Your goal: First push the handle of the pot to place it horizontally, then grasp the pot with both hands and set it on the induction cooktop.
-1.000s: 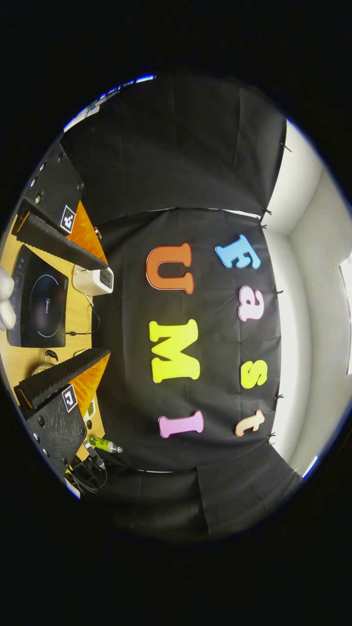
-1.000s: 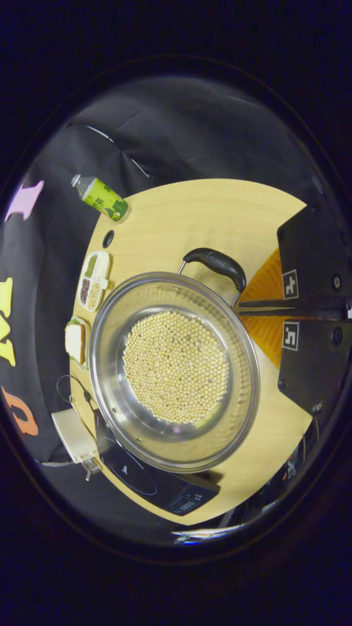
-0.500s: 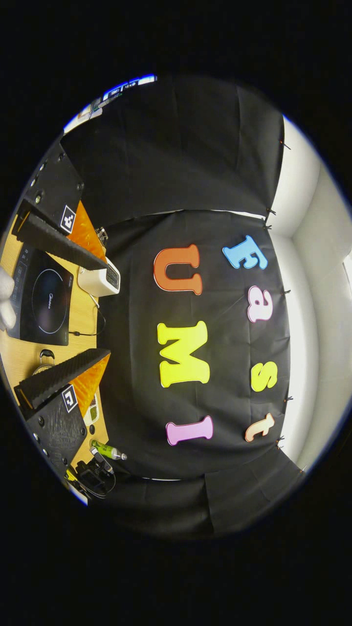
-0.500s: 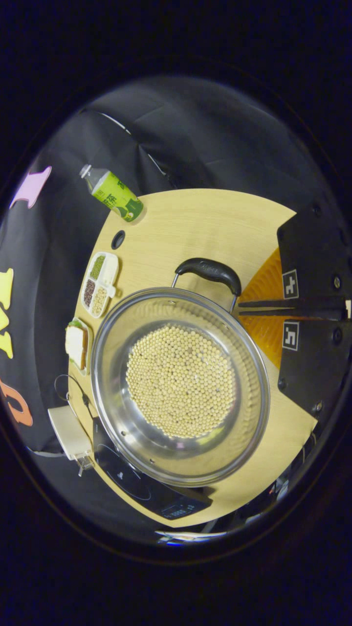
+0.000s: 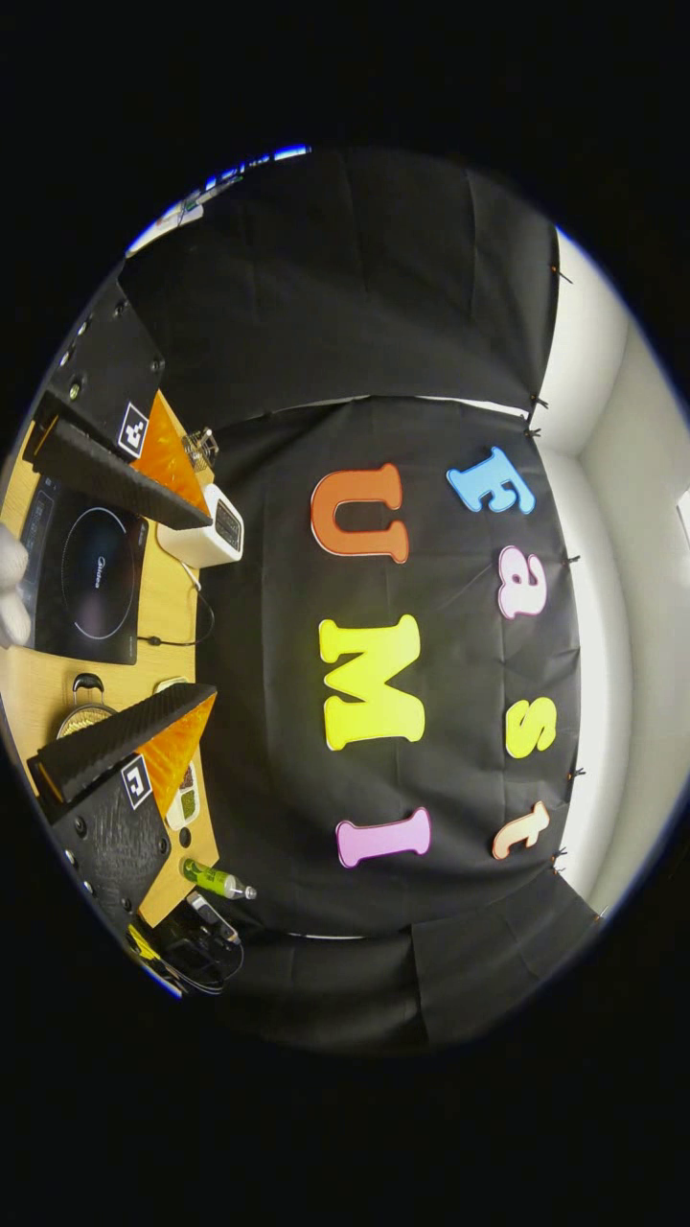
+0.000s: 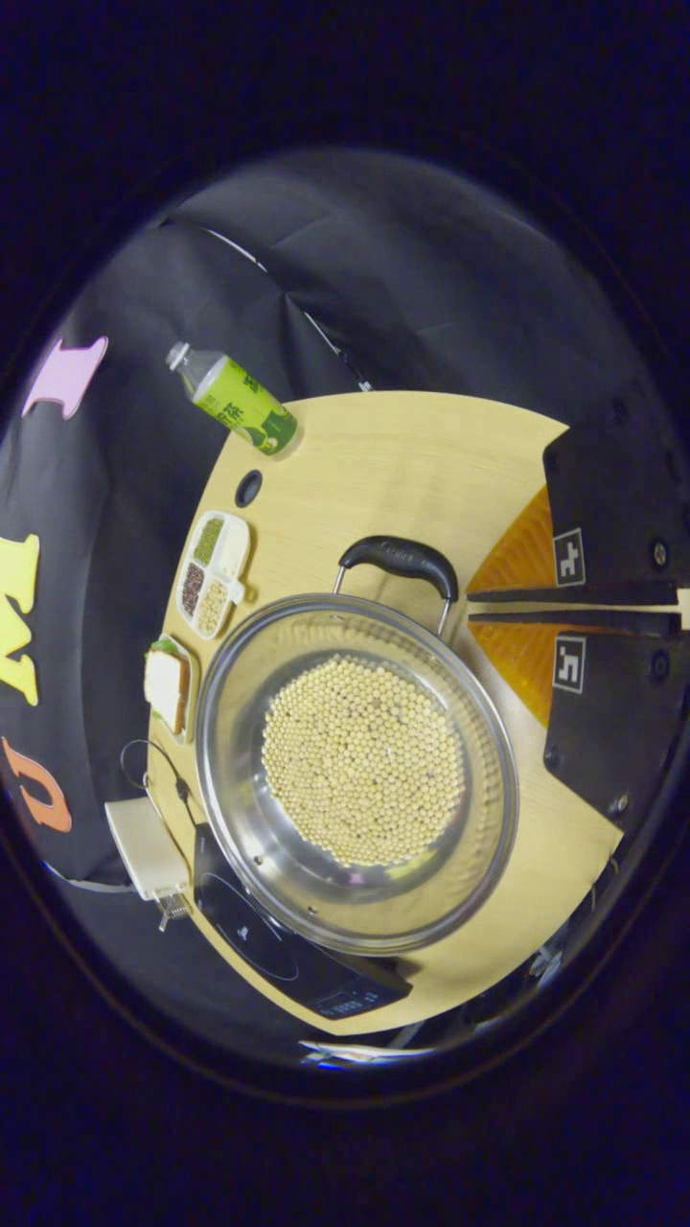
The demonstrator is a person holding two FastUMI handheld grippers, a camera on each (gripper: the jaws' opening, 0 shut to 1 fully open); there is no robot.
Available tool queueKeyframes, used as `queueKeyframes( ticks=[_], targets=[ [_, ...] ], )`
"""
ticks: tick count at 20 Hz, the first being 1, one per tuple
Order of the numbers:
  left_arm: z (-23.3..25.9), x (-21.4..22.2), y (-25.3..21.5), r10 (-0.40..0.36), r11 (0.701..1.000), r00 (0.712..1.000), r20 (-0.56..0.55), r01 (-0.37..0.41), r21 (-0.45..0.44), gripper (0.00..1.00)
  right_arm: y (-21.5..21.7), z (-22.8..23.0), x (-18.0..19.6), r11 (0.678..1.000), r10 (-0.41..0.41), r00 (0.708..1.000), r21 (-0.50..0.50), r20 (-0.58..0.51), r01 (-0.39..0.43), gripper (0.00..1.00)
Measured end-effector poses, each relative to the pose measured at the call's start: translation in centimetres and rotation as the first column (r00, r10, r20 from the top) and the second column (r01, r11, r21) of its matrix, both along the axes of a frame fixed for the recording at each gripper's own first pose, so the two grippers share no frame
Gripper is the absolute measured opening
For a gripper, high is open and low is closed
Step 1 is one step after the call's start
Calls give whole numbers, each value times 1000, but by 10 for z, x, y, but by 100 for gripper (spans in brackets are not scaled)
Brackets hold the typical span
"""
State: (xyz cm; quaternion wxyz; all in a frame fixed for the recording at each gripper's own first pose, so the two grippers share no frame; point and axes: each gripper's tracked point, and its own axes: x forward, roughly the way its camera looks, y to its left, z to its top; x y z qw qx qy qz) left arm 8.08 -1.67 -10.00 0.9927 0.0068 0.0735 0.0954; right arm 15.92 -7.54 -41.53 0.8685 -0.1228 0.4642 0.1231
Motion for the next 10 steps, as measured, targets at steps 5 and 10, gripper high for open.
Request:
queueKeyframes(
  ticks=[5, 10],
  targets=[
    [-41, 18, -18, -73, 996, 996, -49, 71, -51, 96, -25, 15, -10, 995, -99, 992, 43, 84, 95, 82],
    [-98, 33, -43, -129, 990, 981, -146, 118, -78, 97, -30, 29, -10, 968, -198, 973, 180, 120, 175, 82]
  ],
)
